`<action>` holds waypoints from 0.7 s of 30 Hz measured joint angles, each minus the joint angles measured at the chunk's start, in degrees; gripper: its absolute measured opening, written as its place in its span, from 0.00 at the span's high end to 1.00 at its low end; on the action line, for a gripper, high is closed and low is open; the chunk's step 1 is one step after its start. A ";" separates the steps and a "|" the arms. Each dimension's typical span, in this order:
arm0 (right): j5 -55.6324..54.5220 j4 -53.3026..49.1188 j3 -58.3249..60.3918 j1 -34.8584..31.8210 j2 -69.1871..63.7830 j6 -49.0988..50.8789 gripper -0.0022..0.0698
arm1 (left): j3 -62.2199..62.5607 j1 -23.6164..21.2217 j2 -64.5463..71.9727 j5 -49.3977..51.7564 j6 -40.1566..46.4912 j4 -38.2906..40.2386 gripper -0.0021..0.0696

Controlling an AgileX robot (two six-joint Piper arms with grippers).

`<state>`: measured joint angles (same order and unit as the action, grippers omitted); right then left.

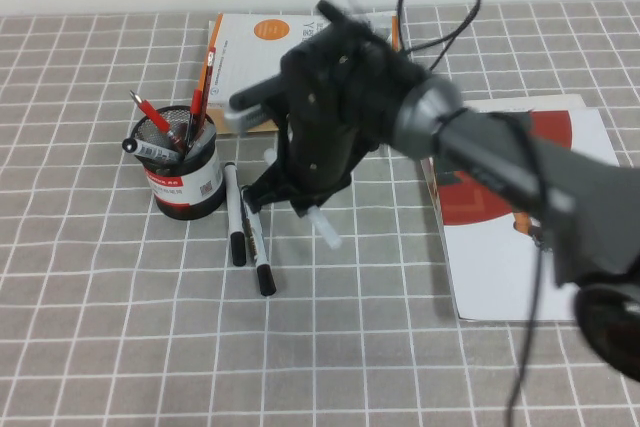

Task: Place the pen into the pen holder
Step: Pick up the pen on the table, then place the pen onto the pen holder

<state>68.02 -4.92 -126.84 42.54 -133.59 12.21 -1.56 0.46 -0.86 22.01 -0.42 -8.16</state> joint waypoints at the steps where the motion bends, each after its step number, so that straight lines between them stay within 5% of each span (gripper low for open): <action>1: -1.26 0.13 2.24 0.00 1.48 0.00 0.83 | 0.00 0.00 0.00 0.00 0.00 0.00 0.98; 7: -18.85 2.57 25.02 0.26 15.15 0.00 0.83 | 0.00 0.00 0.00 0.00 0.00 0.00 0.98; 12: -46.03 5.68 50.29 1.05 29.42 0.00 0.83 | 0.00 0.00 0.00 0.00 0.00 0.00 0.98; 21: -93.17 -2.08 67.50 1.05 38.27 0.77 0.83 | 0.00 0.00 0.00 0.00 0.00 0.00 0.98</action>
<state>-25.15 -7.00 -59.34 43.60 -95.32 12.98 -1.56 0.46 -0.86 22.01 -0.42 -8.16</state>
